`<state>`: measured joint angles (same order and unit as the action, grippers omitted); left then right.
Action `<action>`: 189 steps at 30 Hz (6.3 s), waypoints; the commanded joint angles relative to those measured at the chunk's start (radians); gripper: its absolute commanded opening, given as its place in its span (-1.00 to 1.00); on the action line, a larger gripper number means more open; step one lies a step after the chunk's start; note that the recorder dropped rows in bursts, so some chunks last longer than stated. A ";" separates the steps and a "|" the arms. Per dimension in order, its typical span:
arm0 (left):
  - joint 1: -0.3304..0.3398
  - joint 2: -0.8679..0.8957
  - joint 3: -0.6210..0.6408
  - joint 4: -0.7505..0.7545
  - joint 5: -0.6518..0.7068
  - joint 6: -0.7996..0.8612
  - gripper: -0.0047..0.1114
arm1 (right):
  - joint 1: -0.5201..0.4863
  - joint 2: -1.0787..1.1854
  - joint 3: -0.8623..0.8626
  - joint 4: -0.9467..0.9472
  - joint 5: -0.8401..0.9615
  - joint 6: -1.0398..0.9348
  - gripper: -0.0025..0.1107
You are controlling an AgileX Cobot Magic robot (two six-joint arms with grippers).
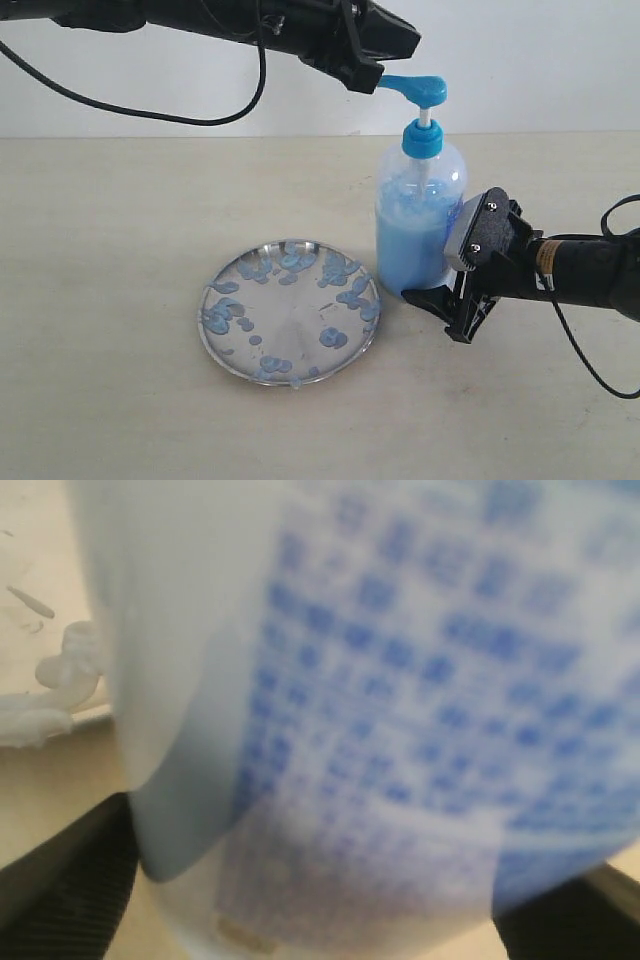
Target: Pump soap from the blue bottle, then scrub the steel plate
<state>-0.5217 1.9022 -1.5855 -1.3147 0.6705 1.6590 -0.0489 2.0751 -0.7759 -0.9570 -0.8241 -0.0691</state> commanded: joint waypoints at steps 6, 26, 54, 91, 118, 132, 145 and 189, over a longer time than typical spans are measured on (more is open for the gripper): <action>-0.001 -0.006 -0.003 -0.012 0.072 0.023 -0.84 | -0.001 0.000 0.005 -0.013 0.000 -0.049 -0.96; -0.001 -0.006 -0.003 0.053 0.194 -0.032 -0.84 | -0.001 0.000 0.005 0.010 -0.002 -0.081 -0.96; -0.001 0.067 -0.003 0.087 0.195 -0.091 -0.84 | -0.001 0.000 0.005 0.010 -0.017 -0.071 -0.96; -0.001 0.008 0.084 -0.391 0.059 0.293 -0.84 | -0.001 0.000 0.005 0.010 -0.023 -0.034 -0.96; -0.001 -0.461 0.524 -0.430 -0.220 0.440 -0.84 | -0.001 -0.028 0.007 0.218 -0.123 0.069 0.88; -0.001 -0.997 0.717 -0.430 -0.639 0.330 -0.84 | -0.001 -0.703 0.008 -0.459 0.334 1.176 0.88; -0.001 -1.516 0.898 -0.430 -0.986 0.181 -0.84 | -0.001 -1.539 0.148 -0.787 0.206 2.040 -0.97; -0.001 -0.355 0.718 -0.430 -0.484 -0.214 -0.84 | -0.001 -1.646 0.765 -0.313 0.736 2.151 -0.96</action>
<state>-0.5217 1.4037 -0.8230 -1.7472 0.0397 1.5071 -0.0489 0.4287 -0.0144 -1.5607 -0.1048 2.0987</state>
